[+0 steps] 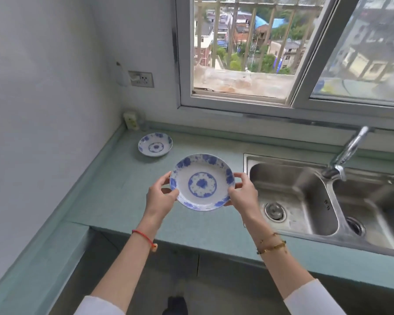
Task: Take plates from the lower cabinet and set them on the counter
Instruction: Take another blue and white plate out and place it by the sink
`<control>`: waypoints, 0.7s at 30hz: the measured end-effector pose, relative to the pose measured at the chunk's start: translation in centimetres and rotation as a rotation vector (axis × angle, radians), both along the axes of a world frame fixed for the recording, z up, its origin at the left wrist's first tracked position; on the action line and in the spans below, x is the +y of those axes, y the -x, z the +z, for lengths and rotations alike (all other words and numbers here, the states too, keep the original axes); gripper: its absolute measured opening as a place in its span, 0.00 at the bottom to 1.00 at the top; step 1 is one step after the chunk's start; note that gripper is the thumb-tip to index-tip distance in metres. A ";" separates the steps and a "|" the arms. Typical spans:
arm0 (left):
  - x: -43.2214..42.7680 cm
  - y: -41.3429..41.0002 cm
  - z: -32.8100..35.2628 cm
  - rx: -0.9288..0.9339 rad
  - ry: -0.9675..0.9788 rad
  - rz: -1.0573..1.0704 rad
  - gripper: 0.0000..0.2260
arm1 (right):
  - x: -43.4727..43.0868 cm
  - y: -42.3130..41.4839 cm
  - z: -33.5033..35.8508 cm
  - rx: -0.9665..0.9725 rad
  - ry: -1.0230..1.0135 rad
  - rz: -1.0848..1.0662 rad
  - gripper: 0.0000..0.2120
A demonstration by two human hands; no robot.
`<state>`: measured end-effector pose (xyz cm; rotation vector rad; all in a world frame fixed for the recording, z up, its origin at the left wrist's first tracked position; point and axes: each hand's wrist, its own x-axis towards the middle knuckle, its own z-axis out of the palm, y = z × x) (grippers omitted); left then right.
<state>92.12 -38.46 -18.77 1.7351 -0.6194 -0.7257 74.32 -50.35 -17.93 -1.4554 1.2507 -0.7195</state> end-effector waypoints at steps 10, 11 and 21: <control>-16.3 -10.4 -5.1 0.085 -0.092 -0.142 0.28 | -15.3 -9.9 -5.6 0.090 -0.061 -0.043 0.18; -17.7 -11.4 -5.7 0.092 -0.100 -0.154 0.28 | -16.5 -10.9 -6.3 0.097 -0.078 -0.048 0.19; -29.2 -19.0 -12.8 0.141 -0.151 -0.238 0.29 | -26.3 -17.8 -13.7 0.162 -0.174 -0.143 0.24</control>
